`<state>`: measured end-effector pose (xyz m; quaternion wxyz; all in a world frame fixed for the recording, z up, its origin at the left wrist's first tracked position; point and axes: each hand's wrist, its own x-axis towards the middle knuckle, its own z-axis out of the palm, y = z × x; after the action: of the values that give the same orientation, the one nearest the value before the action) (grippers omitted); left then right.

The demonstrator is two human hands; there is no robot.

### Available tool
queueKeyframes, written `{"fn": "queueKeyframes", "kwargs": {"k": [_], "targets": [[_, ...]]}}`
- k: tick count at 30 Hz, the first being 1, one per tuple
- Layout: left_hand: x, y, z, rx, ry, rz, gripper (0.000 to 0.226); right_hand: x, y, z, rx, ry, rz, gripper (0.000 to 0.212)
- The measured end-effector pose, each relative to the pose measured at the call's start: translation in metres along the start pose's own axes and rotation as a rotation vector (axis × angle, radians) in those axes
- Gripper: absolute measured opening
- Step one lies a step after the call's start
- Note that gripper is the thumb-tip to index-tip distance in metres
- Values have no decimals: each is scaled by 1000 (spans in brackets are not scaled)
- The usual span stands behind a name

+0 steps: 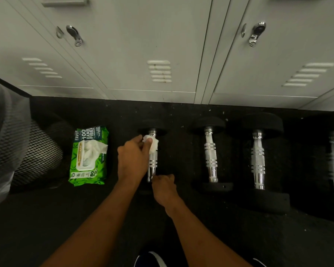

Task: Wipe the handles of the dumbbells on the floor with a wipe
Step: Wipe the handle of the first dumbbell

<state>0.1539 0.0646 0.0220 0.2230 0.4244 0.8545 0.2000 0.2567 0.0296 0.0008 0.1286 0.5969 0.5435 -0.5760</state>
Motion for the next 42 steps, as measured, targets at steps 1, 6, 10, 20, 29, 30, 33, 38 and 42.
{"fn": "queueKeyframes", "kwargs": {"k": [1,6,10,20,29,30,33,38,42], "targets": [[-3,3,2,7,-11,-17,46,1,1,0,20,-8,10,36],[-25,-12,0,222,-53,330,25,3,-1,1,-80,-11,-21,35],[-16,-25,-3,576,-92,768,35,-1,-2,-4,-201,-46,-61,30],[44,-10,-4,1041,-461,1191,51,-3,-4,-5,-208,-36,-71,33],[39,-2,-4,1033,-542,1195,45,-3,1,1,114,2,30,40],[32,-8,-4,990,-551,1227,43,-4,1,0,127,6,22,41],[14,-23,-4,953,-640,1230,40,-10,0,-2,246,50,21,44],[14,-22,-7,971,-748,1234,42,-7,-5,5,407,111,129,48],[20,-16,-6,1009,-776,1311,42,-6,-3,4,432,130,140,51]]}}
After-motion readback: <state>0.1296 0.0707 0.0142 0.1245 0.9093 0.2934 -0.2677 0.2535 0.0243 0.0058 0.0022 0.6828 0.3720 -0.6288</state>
